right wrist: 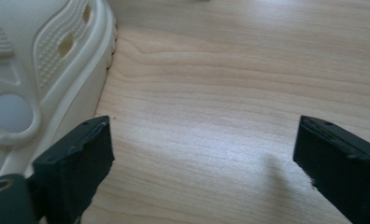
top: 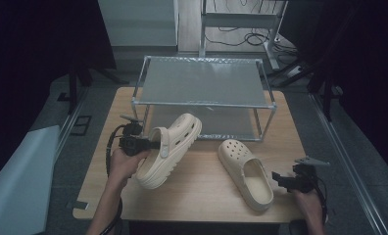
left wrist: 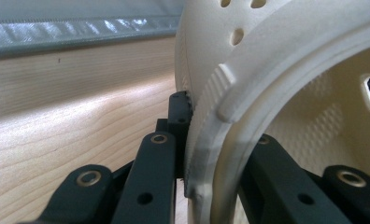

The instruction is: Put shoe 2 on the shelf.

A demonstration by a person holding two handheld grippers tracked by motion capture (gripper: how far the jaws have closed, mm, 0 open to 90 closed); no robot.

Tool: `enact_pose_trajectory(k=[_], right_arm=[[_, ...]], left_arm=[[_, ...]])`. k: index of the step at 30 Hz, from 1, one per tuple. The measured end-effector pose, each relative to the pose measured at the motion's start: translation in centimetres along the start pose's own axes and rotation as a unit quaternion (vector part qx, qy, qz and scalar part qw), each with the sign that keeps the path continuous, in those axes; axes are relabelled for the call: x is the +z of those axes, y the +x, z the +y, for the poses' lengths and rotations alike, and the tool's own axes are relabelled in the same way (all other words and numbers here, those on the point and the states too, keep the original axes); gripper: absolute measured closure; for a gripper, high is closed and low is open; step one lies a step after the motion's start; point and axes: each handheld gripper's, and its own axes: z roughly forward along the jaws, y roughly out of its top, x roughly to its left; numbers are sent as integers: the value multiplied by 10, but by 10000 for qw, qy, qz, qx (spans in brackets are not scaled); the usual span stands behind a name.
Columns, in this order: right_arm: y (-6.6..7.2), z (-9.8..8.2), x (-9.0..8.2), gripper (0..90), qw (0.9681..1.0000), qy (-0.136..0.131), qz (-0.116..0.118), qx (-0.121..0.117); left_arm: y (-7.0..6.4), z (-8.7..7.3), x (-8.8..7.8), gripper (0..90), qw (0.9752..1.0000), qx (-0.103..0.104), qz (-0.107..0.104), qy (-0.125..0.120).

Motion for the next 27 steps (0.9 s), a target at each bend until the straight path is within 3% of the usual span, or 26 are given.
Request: enact_pose_trajectory(k=[4,15,27], right_arm=[[-1,0,-1,0,9999,-88,-66,43],[-1,0,0,0,10000,-51,-47,-7],[-2,0,0,0,9999,-67,-67,62]], left_arm=[[-3,5,-3,799,10000,-38,-54,19],[-17,18,-14,798,9998,-59,-181,-12],[-38,36,-24,796,9998,111,-160,-52]])
